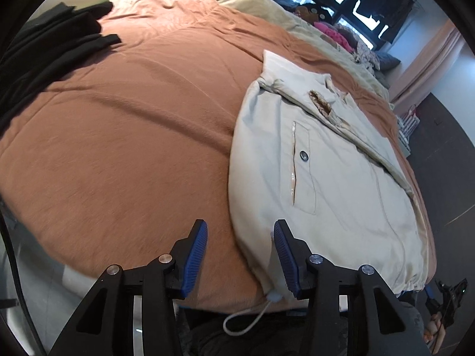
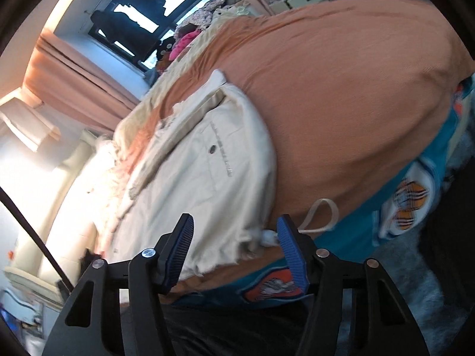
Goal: Fold large clothes
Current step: 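Lower both tools to the jacket hem and grasp it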
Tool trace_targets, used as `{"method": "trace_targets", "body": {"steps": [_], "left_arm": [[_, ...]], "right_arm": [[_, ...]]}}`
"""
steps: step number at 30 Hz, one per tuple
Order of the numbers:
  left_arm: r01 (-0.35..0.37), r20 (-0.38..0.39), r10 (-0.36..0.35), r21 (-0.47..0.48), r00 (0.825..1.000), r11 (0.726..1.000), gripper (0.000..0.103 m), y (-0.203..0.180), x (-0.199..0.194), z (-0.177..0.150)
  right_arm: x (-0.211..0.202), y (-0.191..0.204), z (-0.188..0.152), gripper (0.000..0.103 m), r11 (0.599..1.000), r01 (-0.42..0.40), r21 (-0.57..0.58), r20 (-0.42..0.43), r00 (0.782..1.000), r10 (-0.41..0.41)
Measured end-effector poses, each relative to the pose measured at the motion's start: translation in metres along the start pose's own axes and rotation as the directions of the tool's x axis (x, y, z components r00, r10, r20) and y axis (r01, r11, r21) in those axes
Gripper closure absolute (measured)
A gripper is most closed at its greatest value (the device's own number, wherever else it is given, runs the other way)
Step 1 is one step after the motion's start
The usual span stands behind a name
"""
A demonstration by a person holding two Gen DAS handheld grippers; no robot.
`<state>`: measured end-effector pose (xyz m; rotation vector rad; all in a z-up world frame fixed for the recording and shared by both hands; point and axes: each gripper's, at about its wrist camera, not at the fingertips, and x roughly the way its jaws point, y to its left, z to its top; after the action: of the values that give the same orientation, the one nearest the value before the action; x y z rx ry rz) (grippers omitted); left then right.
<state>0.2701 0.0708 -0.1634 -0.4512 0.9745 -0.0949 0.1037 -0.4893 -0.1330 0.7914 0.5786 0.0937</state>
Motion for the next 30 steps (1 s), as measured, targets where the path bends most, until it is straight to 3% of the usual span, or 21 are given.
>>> {"method": "trace_targets", "body": {"steps": [5, 12, 18, 23, 27, 30], "left_arm": [[0.022, -0.037, -0.022, -0.004, 0.999, 1.0, 0.059, 0.001, 0.024, 0.011], [0.087, -0.055, -0.088, -0.032, 0.995, 0.996, 0.061, 0.006, 0.044, 0.034], [0.162, -0.074, -0.169, -0.092, 0.983, 0.983, 0.061, 0.005, 0.051, 0.037], [0.279, -0.107, -0.292, -0.122, 0.95, 0.952, 0.061, 0.0, 0.043, 0.015], [0.349, -0.106, -0.369, -0.17, 0.923, 0.922, 0.061, -0.002, 0.037, -0.002], [0.373, -0.108, -0.395, -0.179, 0.912, 0.91, 0.061, -0.005, 0.036, -0.007]], "right_arm": [[0.025, -0.008, 0.013, 0.047, 1.0, -0.019, 0.018, -0.014, 1.0, 0.019], [0.06, -0.021, 0.04, 0.047, 0.999, 0.039, 0.022, -0.022, 0.999, -0.039], [0.068, -0.023, 0.05, 0.047, 0.999, -0.001, 0.036, -0.038, 0.999, 0.003], [0.068, -0.029, 0.031, 0.047, 0.986, -0.144, 0.087, -0.1, 0.983, 0.153], [0.064, -0.035, 0.013, 0.047, 0.972, -0.207, 0.109, -0.115, 0.969, 0.22], [0.061, -0.039, 0.007, 0.053, 0.972, -0.202, 0.116, -0.114, 0.97, 0.215]]}}
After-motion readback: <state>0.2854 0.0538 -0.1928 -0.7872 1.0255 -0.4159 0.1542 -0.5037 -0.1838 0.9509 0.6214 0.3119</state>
